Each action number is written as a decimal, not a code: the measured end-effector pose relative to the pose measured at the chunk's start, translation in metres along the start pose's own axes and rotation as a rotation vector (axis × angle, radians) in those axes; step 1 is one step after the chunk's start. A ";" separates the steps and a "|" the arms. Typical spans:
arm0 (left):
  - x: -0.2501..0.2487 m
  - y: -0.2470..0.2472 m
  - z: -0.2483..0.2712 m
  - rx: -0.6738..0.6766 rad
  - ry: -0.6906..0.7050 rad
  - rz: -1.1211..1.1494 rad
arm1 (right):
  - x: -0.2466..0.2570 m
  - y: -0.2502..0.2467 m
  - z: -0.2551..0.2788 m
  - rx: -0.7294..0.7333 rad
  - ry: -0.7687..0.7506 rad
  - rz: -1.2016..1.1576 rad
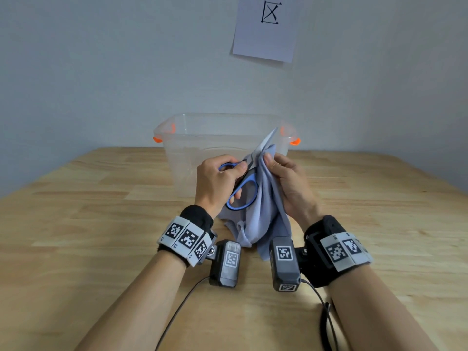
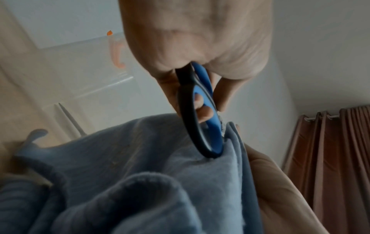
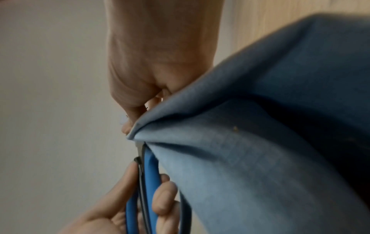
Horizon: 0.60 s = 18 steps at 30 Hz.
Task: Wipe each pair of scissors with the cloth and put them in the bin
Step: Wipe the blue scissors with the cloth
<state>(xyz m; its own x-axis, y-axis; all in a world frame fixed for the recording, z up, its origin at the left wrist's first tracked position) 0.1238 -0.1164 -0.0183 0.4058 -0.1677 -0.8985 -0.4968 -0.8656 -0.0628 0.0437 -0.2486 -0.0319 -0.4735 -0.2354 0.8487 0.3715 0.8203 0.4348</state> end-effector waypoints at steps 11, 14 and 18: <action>-0.001 0.001 0.003 0.072 0.016 -0.034 | 0.002 -0.002 -0.004 -0.265 -0.163 0.211; -0.002 0.001 0.003 0.086 0.014 -0.048 | 0.002 -0.002 -0.003 -0.308 -0.170 0.182; -0.004 0.001 0.005 0.113 0.009 -0.074 | 0.002 -0.004 -0.004 -0.367 -0.190 0.170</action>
<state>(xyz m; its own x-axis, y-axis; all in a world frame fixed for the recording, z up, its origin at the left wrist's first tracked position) 0.1179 -0.1145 -0.0168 0.4512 -0.1105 -0.8856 -0.5484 -0.8172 -0.1774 0.0441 -0.2541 -0.0305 -0.5073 0.0148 0.8616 0.6992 0.5915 0.4015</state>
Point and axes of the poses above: each hand's wrist, its own z-axis away from the middle knuckle, its own y-axis out of the palm, x = y × z, the point moved 3 cm from there along -z, towards the middle knuckle, and after that the axes turned 2 degrees about -z, right-handed, at the moved point
